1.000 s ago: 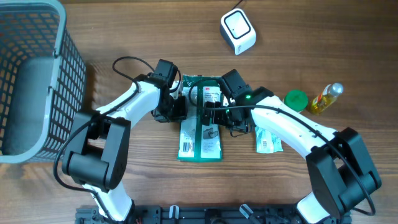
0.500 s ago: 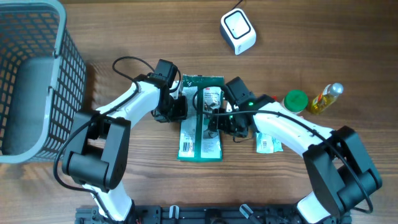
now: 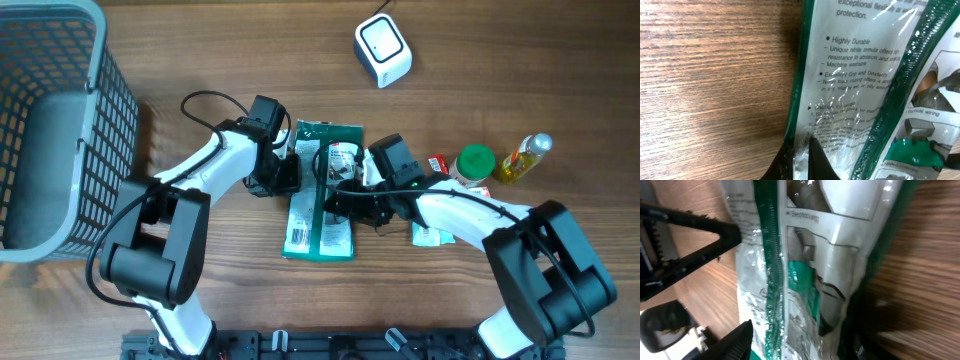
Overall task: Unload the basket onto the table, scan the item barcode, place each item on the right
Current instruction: 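Grasp the glove pack with the right gripper and release the left gripper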
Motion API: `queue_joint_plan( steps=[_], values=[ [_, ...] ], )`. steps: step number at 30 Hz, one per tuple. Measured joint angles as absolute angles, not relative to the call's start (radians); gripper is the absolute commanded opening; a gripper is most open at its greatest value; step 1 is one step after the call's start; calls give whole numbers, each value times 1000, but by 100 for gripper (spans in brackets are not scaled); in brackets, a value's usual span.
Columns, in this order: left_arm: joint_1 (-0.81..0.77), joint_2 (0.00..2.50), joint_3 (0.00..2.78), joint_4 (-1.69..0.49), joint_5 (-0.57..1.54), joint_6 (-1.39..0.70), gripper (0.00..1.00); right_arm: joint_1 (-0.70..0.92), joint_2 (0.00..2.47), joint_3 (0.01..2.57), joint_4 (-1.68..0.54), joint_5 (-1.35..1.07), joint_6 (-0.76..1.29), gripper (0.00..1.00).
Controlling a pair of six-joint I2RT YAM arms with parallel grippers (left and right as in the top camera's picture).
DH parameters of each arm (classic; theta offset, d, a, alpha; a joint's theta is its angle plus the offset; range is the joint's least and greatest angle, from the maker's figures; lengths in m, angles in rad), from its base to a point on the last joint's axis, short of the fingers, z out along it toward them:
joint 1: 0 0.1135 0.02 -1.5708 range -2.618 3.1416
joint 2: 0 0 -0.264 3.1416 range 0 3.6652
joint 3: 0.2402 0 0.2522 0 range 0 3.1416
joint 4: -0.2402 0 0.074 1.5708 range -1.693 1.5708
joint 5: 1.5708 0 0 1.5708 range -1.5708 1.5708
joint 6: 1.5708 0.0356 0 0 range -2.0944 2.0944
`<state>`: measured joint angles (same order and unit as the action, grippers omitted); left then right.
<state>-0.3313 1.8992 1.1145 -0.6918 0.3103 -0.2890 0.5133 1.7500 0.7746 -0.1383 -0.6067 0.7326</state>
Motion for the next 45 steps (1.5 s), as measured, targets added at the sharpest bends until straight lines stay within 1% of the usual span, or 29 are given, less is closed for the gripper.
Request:
queue_joint_plan(
  steps=[4, 7, 11, 18, 19, 21, 22, 23, 28, 29, 30, 32, 34, 45],
  values=[
    [-331, 1899, 1114, -691, 312, -289, 4, 513, 1757, 775, -128, -631, 744, 60],
    [-331, 1899, 1114, -691, 313, -289, 4, 513, 1758, 775, -123, -639, 751, 65],
    [-331, 1899, 1114, -691, 313, -289, 4, 513, 1762, 773, -96, -651, 764, 66],
    [-331, 1899, 1114, -691, 313, -289, 4, 520, 1830, 770, 61, -738, 801, 66],
    [-331, 1899, 1114, -691, 313, -289, 4, 521, 1851, 769, 106, -770, 804, 65],
    [-331, 1899, 1114, -691, 313, -289, 4, 521, 1873, 769, 144, -806, 804, 55],
    [-331, 1899, 1114, -691, 313, -289, 4, 521, 1880, 769, 148, -812, 807, 49],
    [-331, 1899, 1114, -691, 313, -289, 4, 521, 1885, 769, 148, -816, 807, 45],
    [-331, 1899, 1114, -690, 313, -289, 4, 522, 1900, 766, 148, -813, 802, 31],
    [-331, 1899, 1114, -690, 313, -289, 4, 522, 1901, 763, 150, -811, 799, 24],
    [-331, 1899, 1114, -690, 313, -289, 4, 523, 1902, 761, 151, -809, 797, 23],
    [-331, 1899, 1114, -690, 313, -289, 4, 523, 1905, 758, 150, -803, 793, 12],
    [-331, 1899, 1114, -690, 313, -289, 4, 523, 1911, 756, 151, -795, 791, 5],
    [-331, 1899, 1114, -690, 313, -289, 4, 523, 1913, 756, 151, -783, 785, 4]
  ],
)
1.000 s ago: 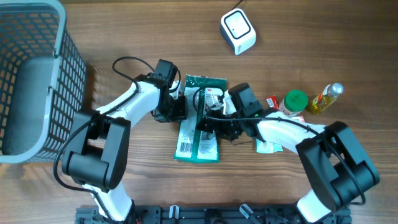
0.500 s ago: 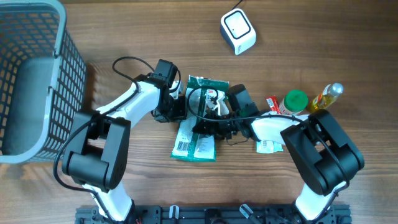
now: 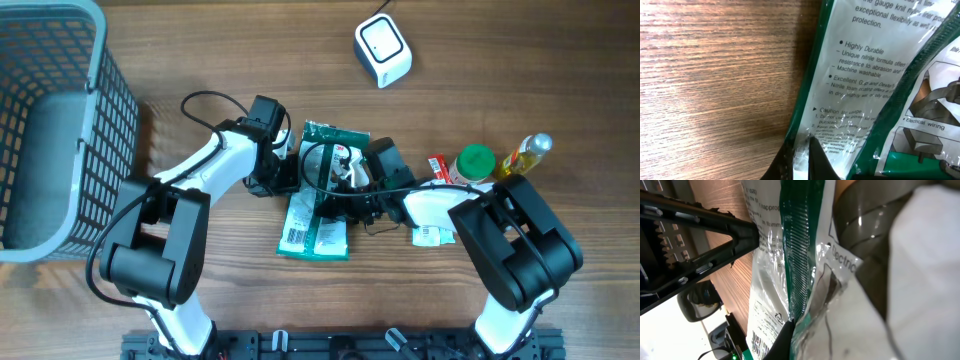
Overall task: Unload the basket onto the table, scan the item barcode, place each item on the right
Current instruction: 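Grasp the glove pack with the right gripper and release the left gripper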
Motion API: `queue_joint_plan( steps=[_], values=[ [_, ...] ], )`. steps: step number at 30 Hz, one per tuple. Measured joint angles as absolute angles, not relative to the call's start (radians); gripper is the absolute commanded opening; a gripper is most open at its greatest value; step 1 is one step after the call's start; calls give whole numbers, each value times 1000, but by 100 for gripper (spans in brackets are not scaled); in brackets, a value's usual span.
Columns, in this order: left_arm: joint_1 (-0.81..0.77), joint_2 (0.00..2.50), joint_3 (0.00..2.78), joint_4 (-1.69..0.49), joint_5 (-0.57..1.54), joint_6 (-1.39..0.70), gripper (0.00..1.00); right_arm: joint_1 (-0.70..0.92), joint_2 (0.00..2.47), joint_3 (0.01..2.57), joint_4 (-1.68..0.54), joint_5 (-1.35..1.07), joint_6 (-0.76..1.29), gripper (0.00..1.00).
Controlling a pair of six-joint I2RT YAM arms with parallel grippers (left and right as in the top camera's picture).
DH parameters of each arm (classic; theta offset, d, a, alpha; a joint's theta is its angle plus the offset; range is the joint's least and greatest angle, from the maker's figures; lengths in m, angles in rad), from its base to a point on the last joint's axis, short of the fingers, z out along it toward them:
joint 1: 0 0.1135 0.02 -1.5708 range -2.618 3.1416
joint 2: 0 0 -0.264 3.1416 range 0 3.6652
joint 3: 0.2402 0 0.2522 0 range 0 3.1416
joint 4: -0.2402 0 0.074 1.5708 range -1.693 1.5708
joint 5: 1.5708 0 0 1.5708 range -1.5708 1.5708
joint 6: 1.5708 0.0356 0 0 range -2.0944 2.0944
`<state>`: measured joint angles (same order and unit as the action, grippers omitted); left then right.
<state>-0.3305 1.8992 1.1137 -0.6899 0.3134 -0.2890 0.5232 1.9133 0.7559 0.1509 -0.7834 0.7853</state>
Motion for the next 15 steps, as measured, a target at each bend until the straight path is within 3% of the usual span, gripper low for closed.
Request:
queue_joint_plan(
  steps=[15],
  values=[
    [-326, 1885, 1118, -691, 293, -289, 4, 527, 1913, 756, 150, -777, 785, 4]
  ],
)
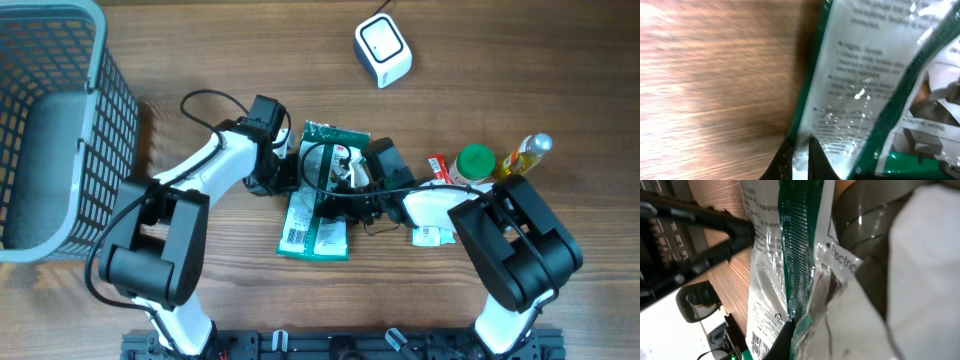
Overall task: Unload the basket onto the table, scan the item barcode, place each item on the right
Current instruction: 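Grasp the glove pack with the right gripper and release the left gripper, then raise the glove pack with the right gripper up to the scanner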
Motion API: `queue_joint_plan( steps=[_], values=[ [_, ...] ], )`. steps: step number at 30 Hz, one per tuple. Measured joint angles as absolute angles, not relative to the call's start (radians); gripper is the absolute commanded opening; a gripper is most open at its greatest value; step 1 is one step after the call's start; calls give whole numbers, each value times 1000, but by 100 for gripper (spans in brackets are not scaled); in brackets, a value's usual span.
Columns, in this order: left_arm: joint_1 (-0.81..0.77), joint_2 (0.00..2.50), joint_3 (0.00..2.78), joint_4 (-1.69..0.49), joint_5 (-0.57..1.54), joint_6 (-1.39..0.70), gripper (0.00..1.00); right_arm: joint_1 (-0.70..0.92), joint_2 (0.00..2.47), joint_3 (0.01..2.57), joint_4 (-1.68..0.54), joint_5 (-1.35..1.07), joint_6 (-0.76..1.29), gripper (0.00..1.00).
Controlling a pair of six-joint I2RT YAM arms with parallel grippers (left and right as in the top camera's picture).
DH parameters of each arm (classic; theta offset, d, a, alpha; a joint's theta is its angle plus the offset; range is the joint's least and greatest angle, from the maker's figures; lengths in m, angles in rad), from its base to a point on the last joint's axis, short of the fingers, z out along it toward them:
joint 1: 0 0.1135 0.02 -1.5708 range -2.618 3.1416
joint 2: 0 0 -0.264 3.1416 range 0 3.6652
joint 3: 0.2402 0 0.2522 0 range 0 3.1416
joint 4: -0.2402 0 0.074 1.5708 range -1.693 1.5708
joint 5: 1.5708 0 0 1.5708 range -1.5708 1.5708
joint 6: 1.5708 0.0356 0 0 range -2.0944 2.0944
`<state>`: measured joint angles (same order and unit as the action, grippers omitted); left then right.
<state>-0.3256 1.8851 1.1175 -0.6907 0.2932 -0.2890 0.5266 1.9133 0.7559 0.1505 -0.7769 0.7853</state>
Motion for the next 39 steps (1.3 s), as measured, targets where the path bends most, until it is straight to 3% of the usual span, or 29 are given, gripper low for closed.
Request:
queue_joint_plan(
  steps=[16, 17, 18, 19, 35, 39],
  values=[
    [-52, 1780, 1159, -714, -23, -301, 13, 527, 1913, 756, 150, -776, 785, 4],
    [-42, 1780, 1159, -714, -27, -301, 25, 527, 1913, 756, 150, -776, 785, 4],
    [-36, 1780, 1159, -714, -29, -301, 47, 527, 1913, 756, 150, -776, 785, 4],
    [-22, 1780, 1159, -714, -30, -305, 100, 527, 1913, 756, 150, -776, 784, 4],
    [6, 1780, 1159, -725, -33, -305, 100, 527, 1911, 756, 142, -775, 746, 5],
    [6, 1780, 1159, -725, -33, -305, 100, 529, 1779, 789, -95, -677, 638, 5]
  ],
)
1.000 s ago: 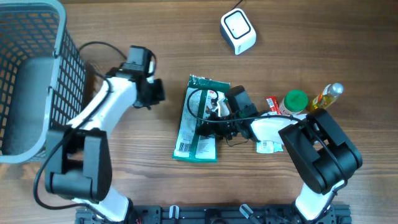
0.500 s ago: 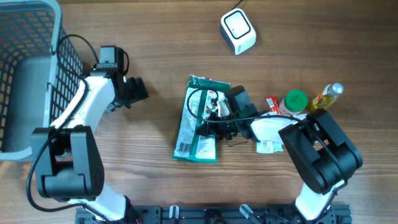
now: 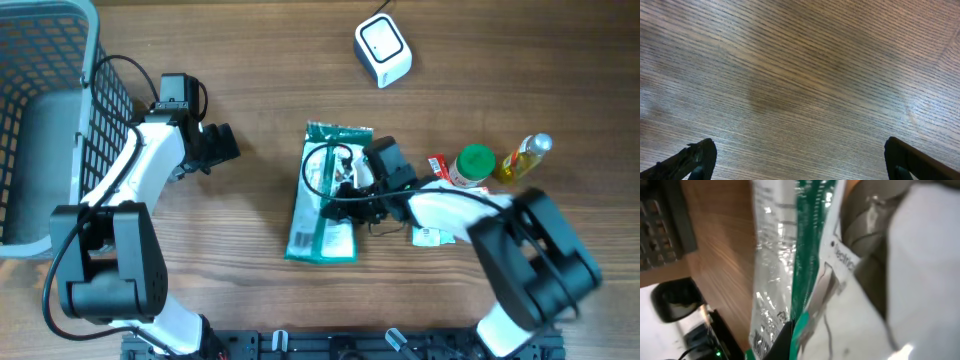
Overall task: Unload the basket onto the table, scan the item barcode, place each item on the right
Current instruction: 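Raise the glove pack with the right gripper up to the scanner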
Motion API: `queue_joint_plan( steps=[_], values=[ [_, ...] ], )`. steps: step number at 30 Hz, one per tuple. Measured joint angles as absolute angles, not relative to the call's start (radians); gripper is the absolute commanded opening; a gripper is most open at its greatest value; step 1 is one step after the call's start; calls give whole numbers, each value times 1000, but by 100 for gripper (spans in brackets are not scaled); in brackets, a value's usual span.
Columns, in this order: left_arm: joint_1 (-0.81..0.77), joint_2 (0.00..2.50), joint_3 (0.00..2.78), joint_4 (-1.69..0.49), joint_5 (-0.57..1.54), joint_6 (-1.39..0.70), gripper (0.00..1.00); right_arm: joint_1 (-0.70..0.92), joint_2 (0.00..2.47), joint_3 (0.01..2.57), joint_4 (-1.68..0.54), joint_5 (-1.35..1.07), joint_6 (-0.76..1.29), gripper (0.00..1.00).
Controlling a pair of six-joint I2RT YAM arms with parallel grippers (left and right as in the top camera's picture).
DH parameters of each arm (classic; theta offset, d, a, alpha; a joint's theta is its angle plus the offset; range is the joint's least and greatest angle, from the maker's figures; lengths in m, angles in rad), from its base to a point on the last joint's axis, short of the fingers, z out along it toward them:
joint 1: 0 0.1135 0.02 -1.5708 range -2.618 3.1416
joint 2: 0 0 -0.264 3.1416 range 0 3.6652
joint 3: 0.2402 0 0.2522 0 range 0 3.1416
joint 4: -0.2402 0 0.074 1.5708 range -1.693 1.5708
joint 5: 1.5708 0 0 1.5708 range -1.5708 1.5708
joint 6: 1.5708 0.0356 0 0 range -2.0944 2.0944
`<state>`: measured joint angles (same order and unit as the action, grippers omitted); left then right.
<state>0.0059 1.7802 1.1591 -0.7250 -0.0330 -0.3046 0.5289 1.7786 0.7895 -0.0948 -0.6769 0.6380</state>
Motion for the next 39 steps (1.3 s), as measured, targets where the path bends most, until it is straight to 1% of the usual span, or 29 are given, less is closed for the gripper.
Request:
queue_joint_plan(
  steps=[3, 5, 7, 9, 12, 14, 18, 21, 23, 25, 27, 28, 32, 35, 39],
  values=[
    [6, 1780, 1159, -725, -34, -305, 100, 529, 1629, 935, -380, -557, 506, 5],
    [7, 1780, 1159, -724, -34, -305, 100, 529, 1566, 1094, -576, -464, 419, 4],
    [7, 1780, 1159, -724, -38, -305, 100, 529, 1550, 1306, -791, -362, 314, 4],
    [8, 1780, 1159, -723, -41, -305, 100, 529, 1554, 1523, -955, -270, 211, 4],
    [9, 1780, 1159, -724, -41, -305, 100, 529, 1558, 1772, -1044, -147, 70, 4],
    [9, 1780, 1159, -724, -41, -305, 100, 529, 1557, 1843, -1024, -77, -41, 5],
    [9, 1780, 1159, -724, -41, -305, 100, 529, 1616, 1851, -931, 86, -264, 4],
    [9, 1780, 1159, -724, -41, -305, 100, 529, 1722, 1851, -846, 198, -365, 4],
    [9, 1780, 1159, -725, -41, -305, 100, 529, 1778, 1851, -808, 266, -397, 4],
    [9, 1780, 1159, -723, -41, -305, 100, 529, 1868, 1850, -698, 387, -446, 4],
    [9, 1780, 1159, -724, -41, -305, 100, 529, 1941, 1849, -636, 475, -489, 4],
    [9, 1780, 1159, -723, -41, -305, 100, 529, 1991, 1848, -546, 531, -524, 4],
    [9, 1780, 1159, -723, -41, -305, 100, 529, 2122, 1847, -301, 680, -654, 4],
    [9, 1780, 1159, -722, -41, -305, 100, 528, 2176, 1845, -160, 744, -733, 4],
    [9, 1780, 1159, -722, -41, -305, 100, 526, 2219, 1845, -33, 768, -767, 4]
  ],
)
